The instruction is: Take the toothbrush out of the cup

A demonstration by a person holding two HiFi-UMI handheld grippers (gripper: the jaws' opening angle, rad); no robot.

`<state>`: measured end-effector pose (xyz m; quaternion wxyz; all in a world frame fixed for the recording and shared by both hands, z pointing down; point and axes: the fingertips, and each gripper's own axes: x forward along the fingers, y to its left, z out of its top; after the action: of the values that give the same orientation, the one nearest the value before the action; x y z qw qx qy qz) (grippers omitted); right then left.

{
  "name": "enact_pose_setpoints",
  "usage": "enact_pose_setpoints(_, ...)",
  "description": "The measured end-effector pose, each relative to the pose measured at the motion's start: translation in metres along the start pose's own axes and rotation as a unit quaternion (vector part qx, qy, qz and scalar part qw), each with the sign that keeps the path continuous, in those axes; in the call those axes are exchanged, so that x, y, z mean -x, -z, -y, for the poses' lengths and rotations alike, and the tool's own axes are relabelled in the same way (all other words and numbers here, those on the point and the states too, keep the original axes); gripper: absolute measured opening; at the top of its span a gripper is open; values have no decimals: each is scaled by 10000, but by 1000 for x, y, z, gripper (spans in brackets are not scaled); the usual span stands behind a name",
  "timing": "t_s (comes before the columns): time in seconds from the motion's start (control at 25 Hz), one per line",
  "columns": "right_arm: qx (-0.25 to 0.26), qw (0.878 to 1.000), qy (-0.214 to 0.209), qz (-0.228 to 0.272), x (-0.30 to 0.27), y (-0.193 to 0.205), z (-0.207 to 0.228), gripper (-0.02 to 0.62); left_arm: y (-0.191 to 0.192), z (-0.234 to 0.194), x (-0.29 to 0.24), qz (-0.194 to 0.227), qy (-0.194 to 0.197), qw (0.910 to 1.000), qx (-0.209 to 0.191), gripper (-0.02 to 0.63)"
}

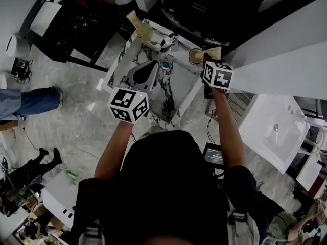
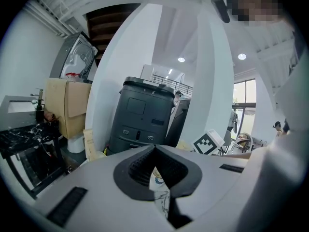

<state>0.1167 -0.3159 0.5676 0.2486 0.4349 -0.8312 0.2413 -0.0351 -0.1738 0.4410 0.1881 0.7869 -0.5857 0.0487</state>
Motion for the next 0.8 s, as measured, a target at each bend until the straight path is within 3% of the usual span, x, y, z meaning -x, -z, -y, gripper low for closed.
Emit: enact_pose_setpoints(0.8, 36, 9969, -163, 771, 71, -38, -47, 61, -14, 10, 37, 295, 170, 9994, -61, 11)
